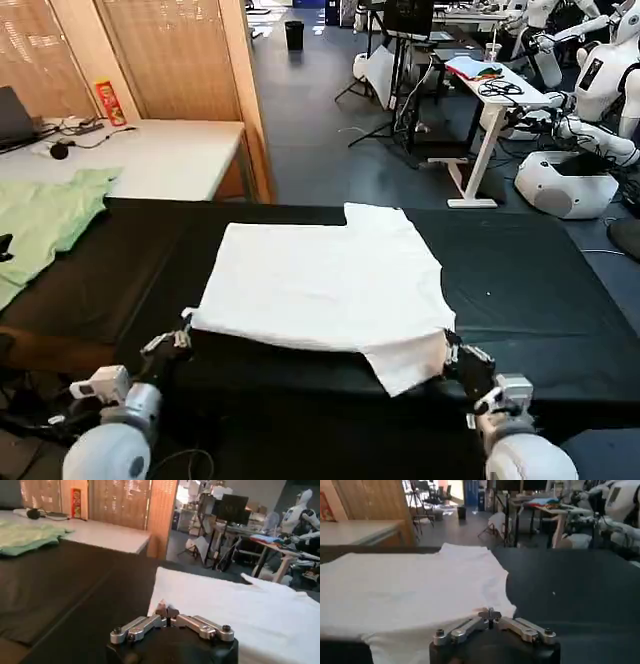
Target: Fold and organize the clothes.
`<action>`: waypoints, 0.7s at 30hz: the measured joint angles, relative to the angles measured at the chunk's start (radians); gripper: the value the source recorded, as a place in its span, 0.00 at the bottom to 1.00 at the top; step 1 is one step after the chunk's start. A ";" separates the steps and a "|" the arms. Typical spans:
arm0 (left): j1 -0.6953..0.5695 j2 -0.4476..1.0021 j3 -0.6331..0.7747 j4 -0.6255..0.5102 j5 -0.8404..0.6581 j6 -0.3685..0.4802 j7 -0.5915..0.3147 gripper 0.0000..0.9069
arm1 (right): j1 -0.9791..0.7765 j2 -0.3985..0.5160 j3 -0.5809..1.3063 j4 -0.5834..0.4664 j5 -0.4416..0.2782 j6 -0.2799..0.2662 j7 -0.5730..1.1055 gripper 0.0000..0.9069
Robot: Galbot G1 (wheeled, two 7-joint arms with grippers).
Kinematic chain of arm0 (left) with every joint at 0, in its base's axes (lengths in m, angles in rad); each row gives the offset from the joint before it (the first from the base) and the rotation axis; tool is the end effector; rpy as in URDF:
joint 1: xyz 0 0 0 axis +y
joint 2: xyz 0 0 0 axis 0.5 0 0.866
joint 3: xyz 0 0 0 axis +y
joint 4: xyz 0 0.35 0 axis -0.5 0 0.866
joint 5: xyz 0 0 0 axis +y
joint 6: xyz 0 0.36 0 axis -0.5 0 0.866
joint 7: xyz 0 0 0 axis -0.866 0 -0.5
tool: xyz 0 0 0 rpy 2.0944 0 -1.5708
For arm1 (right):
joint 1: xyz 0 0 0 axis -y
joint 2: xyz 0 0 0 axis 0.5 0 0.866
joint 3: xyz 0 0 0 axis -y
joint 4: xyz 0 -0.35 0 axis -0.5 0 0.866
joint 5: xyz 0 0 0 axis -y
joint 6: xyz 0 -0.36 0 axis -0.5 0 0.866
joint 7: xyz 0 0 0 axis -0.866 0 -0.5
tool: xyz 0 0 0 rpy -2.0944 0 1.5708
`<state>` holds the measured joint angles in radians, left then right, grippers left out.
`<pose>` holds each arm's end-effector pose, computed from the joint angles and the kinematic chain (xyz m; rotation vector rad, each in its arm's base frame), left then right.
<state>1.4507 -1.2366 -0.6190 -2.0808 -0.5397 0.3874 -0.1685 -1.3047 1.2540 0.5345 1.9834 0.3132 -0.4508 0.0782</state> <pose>0.2269 0.0854 -0.2652 0.0544 -2.8336 0.2168 0.2694 -0.0675 -0.2719 0.0551 -2.8300 0.0417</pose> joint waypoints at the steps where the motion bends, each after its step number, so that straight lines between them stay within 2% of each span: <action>1: -0.013 0.002 0.004 0.013 0.001 0.000 0.000 0.00 | 0.018 -0.003 -0.008 -0.019 -0.003 0.002 0.001 0.02; 8: -0.113 0.028 0.040 0.118 0.040 -0.011 0.002 0.00 | 0.125 -0.007 -0.053 -0.148 -0.022 0.004 0.004 0.02; 18: -0.239 0.054 0.078 0.255 0.056 -0.015 0.007 0.00 | 0.209 0.018 -0.092 -0.257 -0.025 0.022 -0.042 0.03; 19: -0.247 0.054 0.081 0.264 0.058 -0.015 0.007 0.78 | 0.214 0.018 -0.094 -0.258 -0.021 0.019 -0.045 0.03; 20: -0.255 0.052 0.083 0.274 0.058 -0.015 0.007 0.97 | 0.217 0.018 -0.094 -0.258 -0.019 0.017 -0.046 0.22; 21: -0.263 0.048 0.085 0.283 0.058 -0.014 0.007 0.97 | 0.217 0.015 -0.092 -0.257 -0.019 0.015 -0.049 0.97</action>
<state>1.1881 -1.1885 -0.5337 -1.7982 -0.4815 0.3730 -0.1612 -1.0878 1.2693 0.4423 1.7267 0.2942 -0.4356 0.0288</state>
